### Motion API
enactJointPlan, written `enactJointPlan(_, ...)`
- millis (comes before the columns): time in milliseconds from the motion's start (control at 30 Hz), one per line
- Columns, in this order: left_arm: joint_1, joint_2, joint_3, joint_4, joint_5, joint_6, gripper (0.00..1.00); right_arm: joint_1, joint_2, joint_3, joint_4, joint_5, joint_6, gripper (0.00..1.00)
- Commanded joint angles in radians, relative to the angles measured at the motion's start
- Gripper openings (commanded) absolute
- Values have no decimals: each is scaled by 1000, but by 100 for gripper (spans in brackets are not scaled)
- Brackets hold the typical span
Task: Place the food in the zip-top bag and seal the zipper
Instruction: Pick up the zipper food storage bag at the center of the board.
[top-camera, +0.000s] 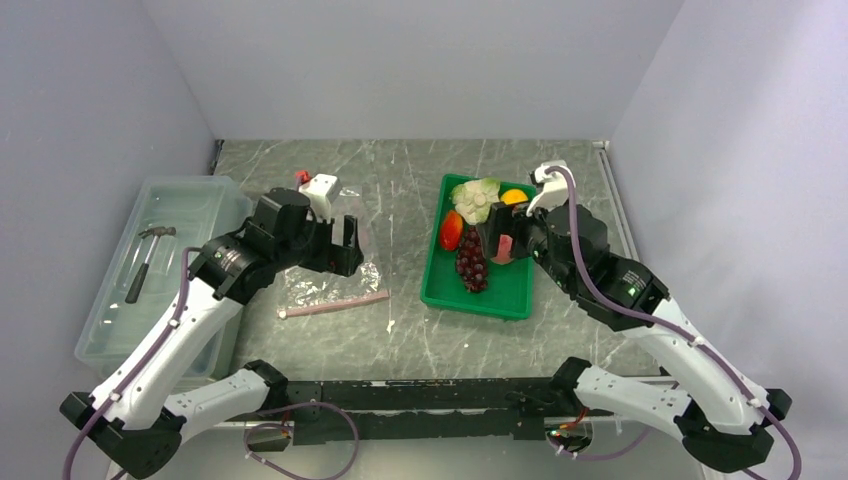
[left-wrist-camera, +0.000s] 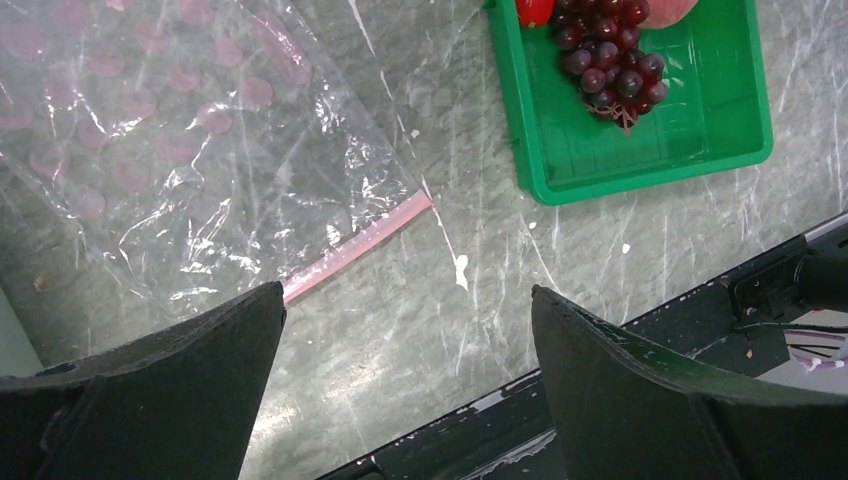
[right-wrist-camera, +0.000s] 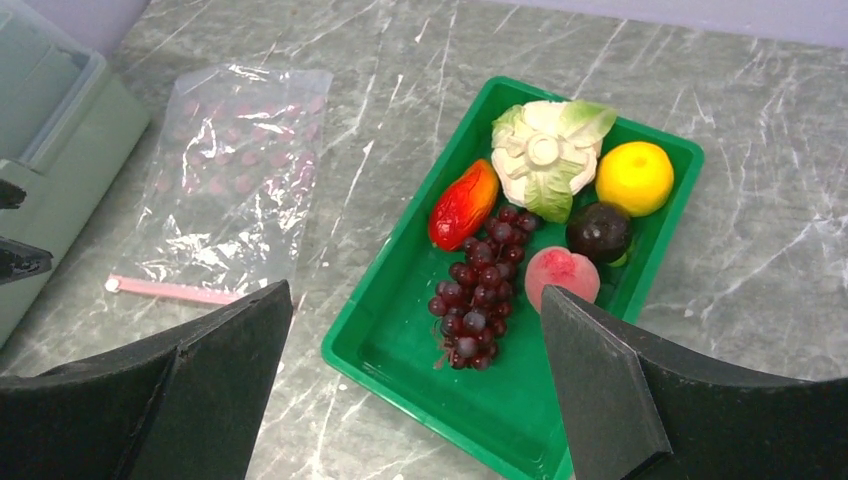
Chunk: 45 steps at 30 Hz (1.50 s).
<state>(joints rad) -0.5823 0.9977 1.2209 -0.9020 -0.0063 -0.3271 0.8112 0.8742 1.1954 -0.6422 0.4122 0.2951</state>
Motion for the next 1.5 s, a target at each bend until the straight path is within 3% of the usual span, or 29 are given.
enactJointPlan(0, -4, -6, 7, 10, -5, -19, 99, 0, 40, 13, 7, -45, -6, 100)
enactJointPlan(333, -4, -59, -27, -62, -75, -93, 99, 25, 209, 52, 26, -191, 23, 98)
enactJointPlan(567, -3, -129, -81, -76, -104, -153, 99, 96, 352, 99, 63, -182, 46, 98)
enactJointPlan(1200, -4, -283, -244, 20, 37, -142, 99, 135, 687, 244, 109, -230, 118, 95)
enactJointPlan(1467, -3, -306, -228, 5, 68, -103, 99, 135, 846, 276, 162, -267, 162, 87)
